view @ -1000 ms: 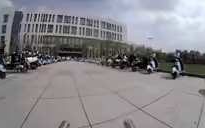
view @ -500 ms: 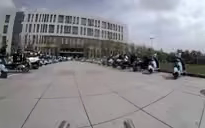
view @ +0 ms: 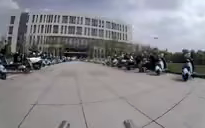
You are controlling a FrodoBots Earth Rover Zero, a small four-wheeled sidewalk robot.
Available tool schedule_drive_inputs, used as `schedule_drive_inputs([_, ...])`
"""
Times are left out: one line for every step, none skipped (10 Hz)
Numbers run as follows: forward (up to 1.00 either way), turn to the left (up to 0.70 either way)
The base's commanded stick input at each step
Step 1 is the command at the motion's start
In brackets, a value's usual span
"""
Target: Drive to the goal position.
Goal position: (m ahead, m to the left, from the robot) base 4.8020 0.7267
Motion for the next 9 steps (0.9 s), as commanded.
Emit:
schedule_drive_inputs([1.00,0.00])
schedule_drive_inputs([1.00,0.00])
schedule_drive_inputs([1.00,0.00])
schedule_drive_inputs([1.00,0.00])
schedule_drive_inputs([1.00,0.00])
schedule_drive_inputs([1.00,0.00])
schedule_drive_inputs([1.00,0.00])
schedule_drive_inputs([1.00,0.00])
schedule_drive_inputs([1.00,0.00])
